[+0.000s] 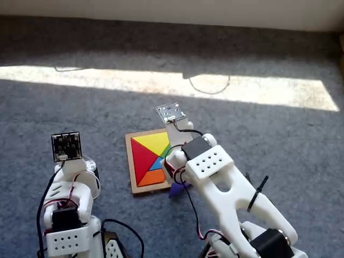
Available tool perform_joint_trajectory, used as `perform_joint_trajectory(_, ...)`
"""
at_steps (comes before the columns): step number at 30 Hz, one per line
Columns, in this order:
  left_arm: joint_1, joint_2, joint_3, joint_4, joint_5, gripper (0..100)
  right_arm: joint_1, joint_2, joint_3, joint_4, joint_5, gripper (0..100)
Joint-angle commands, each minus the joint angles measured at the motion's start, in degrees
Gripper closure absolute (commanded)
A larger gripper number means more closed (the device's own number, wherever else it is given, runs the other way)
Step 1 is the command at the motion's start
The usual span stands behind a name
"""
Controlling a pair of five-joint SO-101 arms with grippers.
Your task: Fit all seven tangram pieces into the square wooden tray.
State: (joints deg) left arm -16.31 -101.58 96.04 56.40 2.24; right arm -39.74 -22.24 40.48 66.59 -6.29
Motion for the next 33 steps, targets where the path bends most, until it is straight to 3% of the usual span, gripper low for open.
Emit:
perform_joint_trajectory(1,-0.8,-2.5,1.1,-0.1,-0.3,99,-0.7,0.1,-0.8,0.0,-0.6,95.0)
perform_joint_trajectory(12,-0.9,-2.5,1.1,-0.1,-0.3,99,0.0,17.0,-2.7,-5.1,-3.8,95.0)
perform_joint_trajectory(19,-0.9,-2.5,1.1,-0.1,-0.3,99,4.9,20.1,-7.4,-5.2,-3.8,95.0)
perform_joint_trajectory(33,-0.9,-2.5,1.1,-0.1,-0.3,99,4.8,21.7,-14.1,-3.6,-3.4,95.1)
